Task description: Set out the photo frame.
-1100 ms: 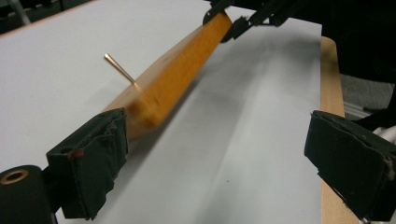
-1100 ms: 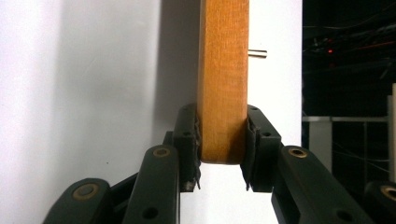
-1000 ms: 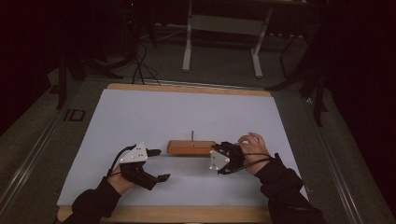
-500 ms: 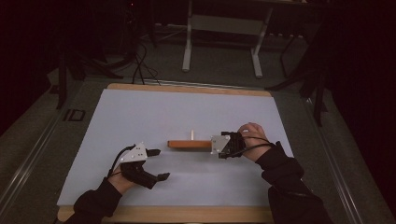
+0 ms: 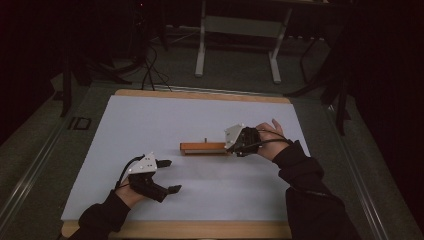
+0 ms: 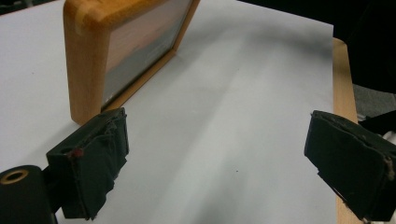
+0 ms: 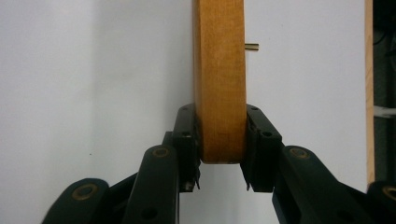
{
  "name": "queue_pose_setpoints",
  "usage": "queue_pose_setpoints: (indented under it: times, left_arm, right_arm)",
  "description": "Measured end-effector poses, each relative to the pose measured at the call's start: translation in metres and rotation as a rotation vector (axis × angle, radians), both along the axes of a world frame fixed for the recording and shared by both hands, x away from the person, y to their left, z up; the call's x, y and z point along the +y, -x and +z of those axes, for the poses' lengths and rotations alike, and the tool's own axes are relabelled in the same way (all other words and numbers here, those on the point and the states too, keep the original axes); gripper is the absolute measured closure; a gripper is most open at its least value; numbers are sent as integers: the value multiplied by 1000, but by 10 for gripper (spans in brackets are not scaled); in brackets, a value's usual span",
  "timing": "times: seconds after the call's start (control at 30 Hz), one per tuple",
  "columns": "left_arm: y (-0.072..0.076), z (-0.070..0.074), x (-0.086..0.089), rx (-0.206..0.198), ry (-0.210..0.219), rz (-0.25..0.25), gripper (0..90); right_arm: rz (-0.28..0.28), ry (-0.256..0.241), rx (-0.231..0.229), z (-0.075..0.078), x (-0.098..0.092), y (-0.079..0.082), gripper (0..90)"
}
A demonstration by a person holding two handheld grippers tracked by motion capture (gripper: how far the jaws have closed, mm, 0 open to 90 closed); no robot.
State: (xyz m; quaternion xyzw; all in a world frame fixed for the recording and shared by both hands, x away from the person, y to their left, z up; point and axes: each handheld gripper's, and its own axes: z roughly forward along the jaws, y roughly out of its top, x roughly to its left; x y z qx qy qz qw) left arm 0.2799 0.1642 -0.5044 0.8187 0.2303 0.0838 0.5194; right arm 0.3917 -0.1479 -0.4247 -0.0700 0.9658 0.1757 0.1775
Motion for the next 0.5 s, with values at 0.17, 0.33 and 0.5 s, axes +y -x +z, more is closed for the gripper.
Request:
queue_pose_setpoints:
  times: [0.17, 0.33, 0.5]
  left_arm:
    - [0, 1, 1, -3, 4, 0, 70]
    - [0, 1, 1, -5, 3, -1, 70]
    - [0, 0, 1, 0, 10, -2, 70]
  right_arm:
    - [-23, 2, 65, 4, 2, -14, 693]
    - [-62, 14, 142, 9, 6, -31, 687]
    - [-78, 17, 175, 9, 8, -45, 677]
